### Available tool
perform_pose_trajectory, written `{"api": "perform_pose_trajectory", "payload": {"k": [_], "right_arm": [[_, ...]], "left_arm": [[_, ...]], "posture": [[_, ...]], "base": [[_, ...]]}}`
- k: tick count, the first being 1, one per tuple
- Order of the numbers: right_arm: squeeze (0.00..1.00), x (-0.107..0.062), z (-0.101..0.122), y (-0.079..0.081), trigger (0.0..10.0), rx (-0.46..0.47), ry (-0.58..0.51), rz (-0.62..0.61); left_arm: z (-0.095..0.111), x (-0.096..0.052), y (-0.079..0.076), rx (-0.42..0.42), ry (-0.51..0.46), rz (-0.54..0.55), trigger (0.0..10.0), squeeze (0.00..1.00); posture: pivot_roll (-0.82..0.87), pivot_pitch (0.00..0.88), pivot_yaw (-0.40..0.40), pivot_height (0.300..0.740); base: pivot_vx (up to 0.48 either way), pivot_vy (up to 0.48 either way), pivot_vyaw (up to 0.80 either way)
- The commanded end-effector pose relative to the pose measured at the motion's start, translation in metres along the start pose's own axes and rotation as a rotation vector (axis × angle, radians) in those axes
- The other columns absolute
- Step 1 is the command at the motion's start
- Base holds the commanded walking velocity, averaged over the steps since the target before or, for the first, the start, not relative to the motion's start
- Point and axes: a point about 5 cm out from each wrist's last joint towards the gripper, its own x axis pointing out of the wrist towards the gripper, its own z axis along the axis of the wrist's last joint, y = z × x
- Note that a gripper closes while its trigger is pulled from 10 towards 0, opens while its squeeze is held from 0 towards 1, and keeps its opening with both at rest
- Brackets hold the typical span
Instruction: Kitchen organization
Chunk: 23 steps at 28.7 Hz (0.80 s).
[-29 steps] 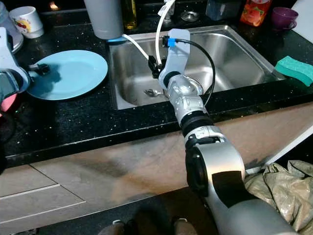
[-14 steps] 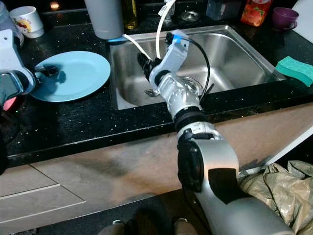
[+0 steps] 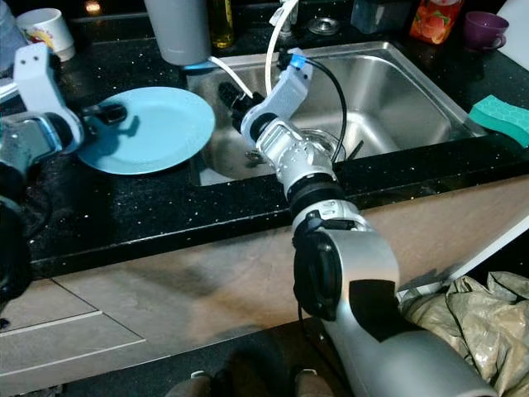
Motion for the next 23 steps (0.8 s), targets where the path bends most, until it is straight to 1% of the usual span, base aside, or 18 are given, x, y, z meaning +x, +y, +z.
{"api": "perform_pose_trajectory", "payload": {"k": [1, 7, 9, 10, 11, 14, 16, 19, 20, 21, 22, 23], "right_arm": [[0.0, 0.0, -0.009, -0.003, 10.0, -0.029, 0.046, -0.012], [0.0, 0.0, -0.018, -0.002, 10.0, -0.073, 0.112, 0.002], [0.0, 0.0, -0.02, -0.001, 10.0, -0.065, 0.126, 0.013], [0.0, 0.0, -0.024, 0.004, 10.0, -0.026, 0.149, 0.049], [0.0, 0.0, -0.025, 0.005, 10.0, -0.011, 0.156, 0.063], [0.0, 0.001, -0.026, 0.007, 10.0, 0.002, 0.163, 0.077], [0.0, 0.001, -0.029, 0.011, 10.0, 0.03, 0.185, 0.108], [0.0, 0.0, -0.029, 0.011, 10.0, 0.039, 0.186, 0.114], [0.0, 0.0, -0.028, 0.011, 7.7, 0.055, 0.183, 0.116], [0.0, 0.0, -0.028, 0.011, 1.1, 0.062, 0.179, 0.115], [0.0, 0.0, -0.027, 0.01, 1.1, 0.068, 0.176, 0.115], [0.0, 0.0, -0.026, 0.009, 0.0, 0.078, 0.17, 0.111]], "left_arm": [[-0.003, 0.0, -0.001, 0.006, 0.016, -0.005, 10.0, 0.0], [-0.001, 0.001, -0.008, -0.005, 0.013, -0.044, 10.0, 0.0], [-0.001, 0.001, -0.009, -0.005, 0.012, -0.049, 10.0, 0.0], [0.0, 0.001, -0.013, -0.024, 0.004, -0.068, 10.0, 0.0], [0.001, 0.001, -0.015, -0.034, 0.0, -0.078, 10.0, 0.0], [0.001, 0.001, -0.019, -0.042, 0.002, -0.095, 10.0, 0.0], [-0.003, 0.002, -0.026, -0.047, 0.016, -0.127, 10.0, 0.0], [-0.005, 0.003, -0.027, -0.048, 0.025, -0.137, 10.0, 0.0], [-0.007, 0.003, -0.028, -0.05, 0.03, -0.14, 10.0, 0.0], [-0.008, 0.003, -0.029, -0.05, 0.031, -0.14, 10.0, 0.0], [-0.009, 0.002, -0.029, -0.051, 0.032, -0.138, 10.0, 0.0], [-0.009, 0.002, -0.028, -0.052, 0.032, -0.136, 10.0, 0.0]], "posture": [[0.04, 0.168, -0.018, 0.74], [0.05, 0.162, -0.018, 0.74], [0.05, 0.159, -0.018, 0.74], [0.05, 0.156, -0.018, 0.74], [0.05, 0.155, -0.018, 0.74], [0.05, 0.154, -0.019, 0.74], [0.05, 0.149, -0.018, 0.74], [0.05, 0.149, -0.018, 0.74], [0.05, 0.148, -0.016, 0.74], [0.05, 0.146, -0.015, 0.74], [0.05, 0.146, -0.015, 0.74], [0.05, 0.145, -0.014, 0.74]], "base": [[0.0, 0.0, 0.0], [0.0, 0.0, 0.0], [0.0, 0.0, 0.0], [0.0, 0.0, 0.0], [0.0, 0.0, 0.0], [0.0, 0.0, 0.0], [0.0, 0.0, 0.0], [0.0, 0.0, 0.0], [0.0, 0.0, 0.0], [0.0, 0.0, 0.0], [0.0, 0.0, 0.0], [0.0, 0.0, 0.0]]}}
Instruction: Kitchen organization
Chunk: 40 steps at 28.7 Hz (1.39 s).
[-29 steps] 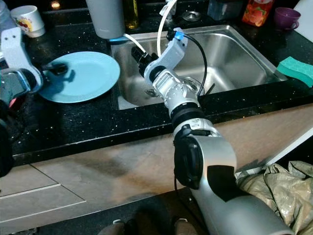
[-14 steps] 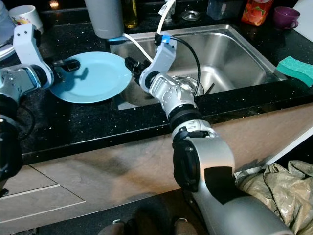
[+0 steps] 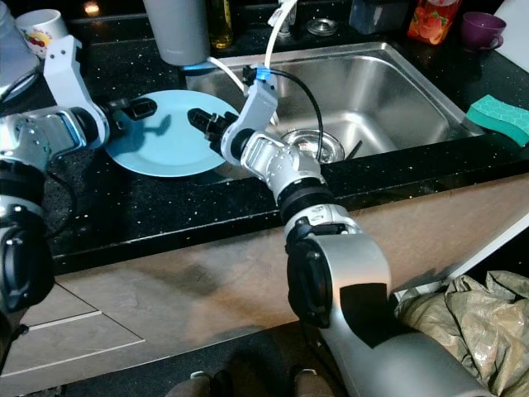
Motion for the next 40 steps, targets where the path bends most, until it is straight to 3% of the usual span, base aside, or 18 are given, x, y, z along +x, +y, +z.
{"api": "perform_pose_trajectory", "payload": {"k": [1, 14, 25, 28, 29, 30, 31, 40], "right_arm": [[0.0, -0.001, -0.002, -0.002, 0.0, 0.04, -0.002, 0.004], [0.0, -0.006, 0.013, -0.007, 0.0, 0.11, -0.073, -0.014], [0.0, -0.009, 0.019, -0.012, 0.0, 0.101, -0.088, -0.035], [0.0, -0.01, 0.02, -0.014, 0.0, 0.042, -0.086, -0.043], [0.14, -0.011, 0.021, -0.014, 0.0, 0.028, -0.09, -0.048], [0.14, -0.011, 0.021, -0.015, 0.0, 0.022, -0.093, -0.051], [1.0, -0.012, 0.022, -0.017, 0.0, 0.021, -0.099, -0.06], [1.0, -0.018, 0.034, -0.025, 0.0, 0.034, -0.14, -0.089]], "left_arm": [[-0.007, 0.0, 0.001, -0.019, 0.022, -0.003, 10.0, 0.0], [0.006, -0.007, 0.009, 0.0, -0.042, 0.041, 10.0, 0.0], [0.022, -0.012, 0.013, -0.015, -0.118, 0.079, 10.0, 0.0], [0.021, -0.012, 0.013, 0.009, -0.117, 0.079, 10.0, 0.0], [0.02, -0.012, 0.014, 0.011, -0.114, 0.08, 10.0, 0.0], [0.019, -0.012, 0.014, 0.01, -0.112, 0.081, 10.0, 0.0], [0.018, -0.012, 0.015, 0.012, -0.108, 0.084, 10.0, 0.0], [0.02, -0.013, 0.017, 0.006, -0.127, 0.091, 10.0, 0.0]], "posture": [[0.05, 0.145, -0.014, 0.74], [0.05, 0.155, -0.014, 0.74], [0.05, 0.155, -0.013, 0.74], [0.05, 0.155, -0.013, 0.74], [0.05, 0.153, -0.013, 0.74], [0.05, 0.153, -0.013, 0.74], [0.05, 0.154, -0.014, 0.74], [0.05, 0.155, -0.017, 0.74]], "base": [[0.0, 0.0, 0.0], [0.0, 0.0, 0.0], [0.0, 0.0, 0.0], [0.0, 0.0, 0.0], [0.0, 0.0, 0.0], [0.0, 0.0, 0.0], [0.0, 0.0, 0.0], [0.0, 0.0, 0.0]]}}
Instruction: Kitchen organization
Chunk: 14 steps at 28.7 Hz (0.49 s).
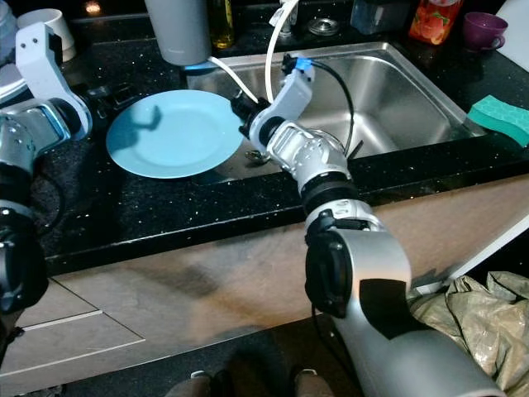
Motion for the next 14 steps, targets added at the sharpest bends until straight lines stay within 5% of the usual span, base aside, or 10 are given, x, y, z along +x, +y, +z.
{"api": "perform_pose_trajectory", "payload": {"k": [1, 3, 4, 5, 10, 11, 12, 13, 14], "right_arm": [[1.0, -0.001, 0.0, -0.002, 0.0, 0.004, -0.004, -0.012], [0.15, -0.001, 0.001, -0.004, 0.0, -0.015, -0.006, -0.02], [0.0, -0.001, 0.001, -0.005, 0.0, -0.034, -0.007, -0.033], [0.0, -0.002, 0.001, -0.008, 10.0, -0.081, -0.004, -0.054], [0.0, -0.004, 0.002, -0.015, 10.0, -0.159, 0.007, -0.084], [0.19, -0.005, 0.002, -0.016, 10.0, -0.161, 0.006, -0.086], [0.19, -0.005, 0.002, -0.016, 10.0, -0.161, 0.006, -0.086], [0.44, -0.005, 0.003, -0.016, 10.0, -0.158, 0.004, -0.083], [1.0, -0.005, 0.004, -0.016, 10.0, -0.153, 0.004, -0.079]], "left_arm": [[0.001, -0.003, 0.005, 0.011, -0.009, 0.014, 10.0, 0.0], [0.0, -0.003, 0.005, 0.012, -0.008, 0.013, 10.0, 0.0], [-0.001, -0.003, 0.005, 0.013, -0.006, 0.013, 10.0, 0.0], [-0.002, -0.003, 0.005, 0.018, -0.001, 0.014, 10.0, 0.0], [-0.008, -0.003, 0.007, 0.099, 0.023, 0.021, 10.0, 0.0], [-0.008, -0.004, 0.007, 0.118, 0.023, 0.024, 10.0, 0.0], [-0.008, -0.004, 0.007, 0.118, 0.023, 0.024, 10.0, 0.0], [-0.008, -0.004, 0.008, 0.121, 0.018, 0.027, 10.0, 0.0], [-0.002, -0.005, 0.009, 0.124, -0.024, 0.03, 10.0, 0.0]], "posture": [[0.05, 0.155, -0.017, 0.74], [0.05, 0.154, -0.016, 0.74], [0.05, 0.154, -0.016, 0.74], [0.05, 0.154, -0.016, 0.74], [0.04, 0.154, -0.019, 0.74], [0.04, 0.154, -0.019, 0.74], [0.04, 0.154, -0.019, 0.74], [0.04, 0.156, -0.02, 0.74], [0.04, 0.156, -0.019, 0.74]], "base": [[0.0, 0.0, 0.0], [0.0, 0.0, 0.0], [0.0, 0.0, 0.0], [0.0, 0.0, 0.0], [0.0, 0.0, 0.0], [0.0, 0.0, 0.0], [0.0, 0.0, 0.0], [0.0, 0.0, 0.0], [0.0, 0.0, 0.0]]}}
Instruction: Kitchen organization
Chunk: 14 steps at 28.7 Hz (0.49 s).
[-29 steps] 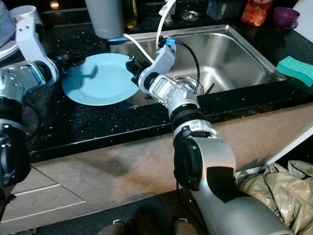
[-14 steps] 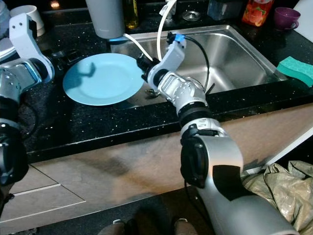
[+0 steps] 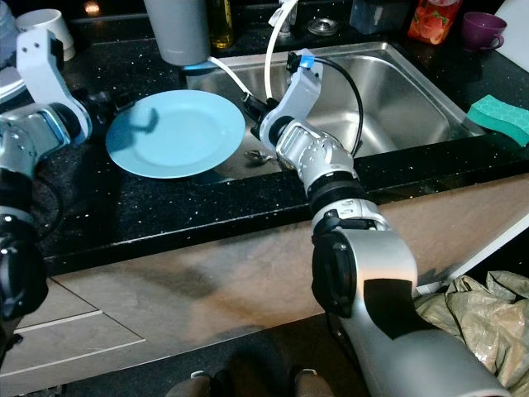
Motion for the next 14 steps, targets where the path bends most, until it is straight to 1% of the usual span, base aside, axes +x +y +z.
{"api": "perform_pose_trajectory", "payload": {"k": [1, 3, 5, 6, 7, 8, 9, 10, 11, 12, 13, 14], "right_arm": [[1.0, -0.001, -0.003, -0.005, 10.0, 0.005, 0.008, -0.008], [1.0, -0.001, -0.003, -0.005, 10.0, 0.006, 0.012, -0.004], [1.0, -0.002, -0.005, -0.005, 10.0, 0.005, 0.024, 0.003], [1.0, -0.002, -0.005, -0.005, 10.0, 0.005, 0.024, 0.003], [1.0, -0.002, -0.006, -0.006, 10.0, 0.004, 0.03, 0.004], [1.0, -0.002, -0.007, -0.007, 10.0, 0.008, 0.039, 0.008], [1.0, -0.002, -0.009, -0.008, 10.0, 0.004, 0.05, 0.006], [1.0, -0.003, -0.01, -0.008, 10.0, 0.003, 0.06, 0.008], [1.0, -0.003, -0.012, -0.008, 10.0, 0.006, 0.071, 0.014], [1.0, -0.003, -0.016, -0.008, 10.0, 0.003, 0.101, 0.033], [1.0, -0.003, -0.018, -0.008, 10.0, -0.002, 0.113, 0.043], [1.0, -0.004, -0.019, -0.008, 10.0, -0.006, 0.121, 0.049]], "left_arm": [[0.01, -0.005, 0.007, 0.035, -0.06, 0.022, 10.0, 0.0], [0.021, -0.007, 0.009, 0.016, -0.121, 0.016, 10.0, 0.0], [0.038, -0.012, 0.009, 0.014, -0.203, -0.035, 10.0, 0.0], [0.038, -0.012, 0.009, 0.014, -0.203, -0.035, 10.0, 0.0], [0.043, -0.014, 0.007, 0.022, -0.229, -0.064, 10.0, 0.0], [0.048, -0.017, 0.005, 0.05, -0.247, -0.119, 10.0, 0.0], [0.05, -0.021, -0.001, 0.104, -0.258, -0.21, 10.0, 0.0], [0.051, -0.025, -0.005, 0.14, -0.257, -0.281, 10.0, 0.0], [0.051, -0.028, -0.008, 0.163, -0.25, -0.34, 10.0, 0.0], [0.049, -0.038, -0.015, 0.187, -0.223, -0.478, 10.0, 0.0], [0.046, -0.043, -0.017, 0.194, -0.198, -0.537, 10.0, 0.0], [0.045, -0.045, -0.019, 0.198, -0.183, -0.572, 10.0, 0.0]], "posture": [[0.04, 0.156, -0.019, 0.74], [0.04, 0.155, -0.019, 0.74], [0.04, 0.155, -0.02, 0.74], [0.04, 0.155, -0.02, 0.74], [0.04, 0.155, -0.02, 0.74], [0.04, 0.155, -0.02, 0.74], [0.04, 0.155, -0.02, 0.74], [0.04, 0.156, -0.019, 0.74], [0.04, 0.156, -0.019, 0.74], [0.05, 0.154, -0.019, 0.74], [0.05, 0.154, -0.019, 0.74], [0.05, 0.154, -0.019, 0.74]], "base": [[0.0, 0.0, 0.0], [0.0, 0.0, 0.0], [0.0, 0.0, 0.0], [0.0, 0.0, 0.0], [0.0, 0.0, 0.0], [0.0, 0.0, 0.0], [0.0, 0.0, 0.0], [0.0, 0.0, 0.0], [0.0, 0.0, 0.0], [0.0, 0.0, 0.0], [0.0, 0.0, 0.0], [0.0, 0.0, 0.0]]}}
